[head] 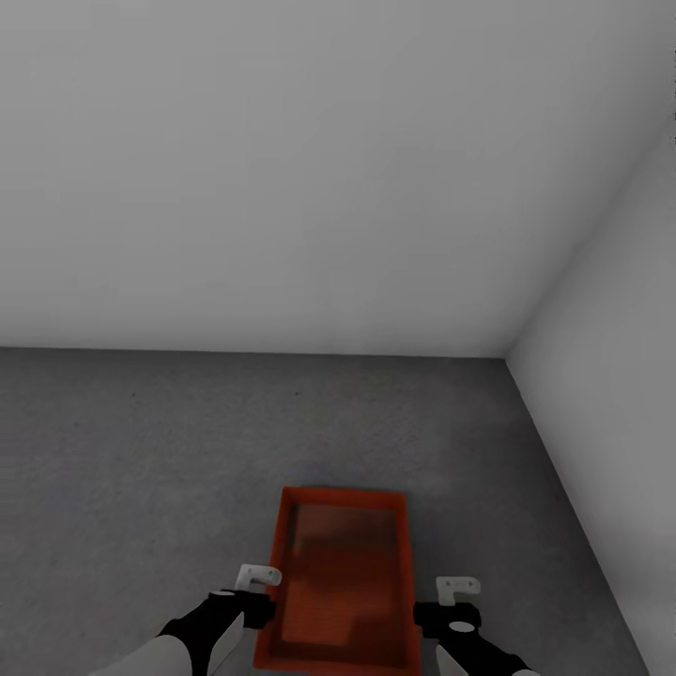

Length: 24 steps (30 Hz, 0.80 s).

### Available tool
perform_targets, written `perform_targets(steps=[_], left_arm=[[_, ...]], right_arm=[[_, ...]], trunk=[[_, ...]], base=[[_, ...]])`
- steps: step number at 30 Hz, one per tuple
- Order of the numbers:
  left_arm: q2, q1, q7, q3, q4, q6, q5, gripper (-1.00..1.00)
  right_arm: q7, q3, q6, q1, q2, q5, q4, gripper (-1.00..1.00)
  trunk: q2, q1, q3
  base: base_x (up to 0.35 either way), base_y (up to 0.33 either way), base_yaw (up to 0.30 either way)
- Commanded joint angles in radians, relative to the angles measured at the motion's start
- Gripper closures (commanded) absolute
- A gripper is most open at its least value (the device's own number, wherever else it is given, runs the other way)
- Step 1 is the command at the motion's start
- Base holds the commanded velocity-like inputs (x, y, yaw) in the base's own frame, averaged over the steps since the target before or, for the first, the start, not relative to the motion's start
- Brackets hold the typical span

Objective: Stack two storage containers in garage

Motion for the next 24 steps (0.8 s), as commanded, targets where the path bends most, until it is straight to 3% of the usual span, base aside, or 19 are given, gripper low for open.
perform_targets(steps=[1,24], left_arm=[[0.000,0.000,0.002,0.001,-0.002,0.006,-0.010,-1.00],[-0.001,0.000,0.004,0.001,-0.002,0.006,-0.010,-1.00]], right_arm=[[-0.004,0.008,-0.004,-0.001,0.000,-0.011,0.000,-1.00],[-0.004,0.008,-0.004,-0.001,0.000,-0.011,0.000,-1.00]], trunk=[[0.007,-0.004,0.003],[0.168,-0.092,0.075]], base=[[0.000,0.000,0.000],[0.000,0.000,0.000]])
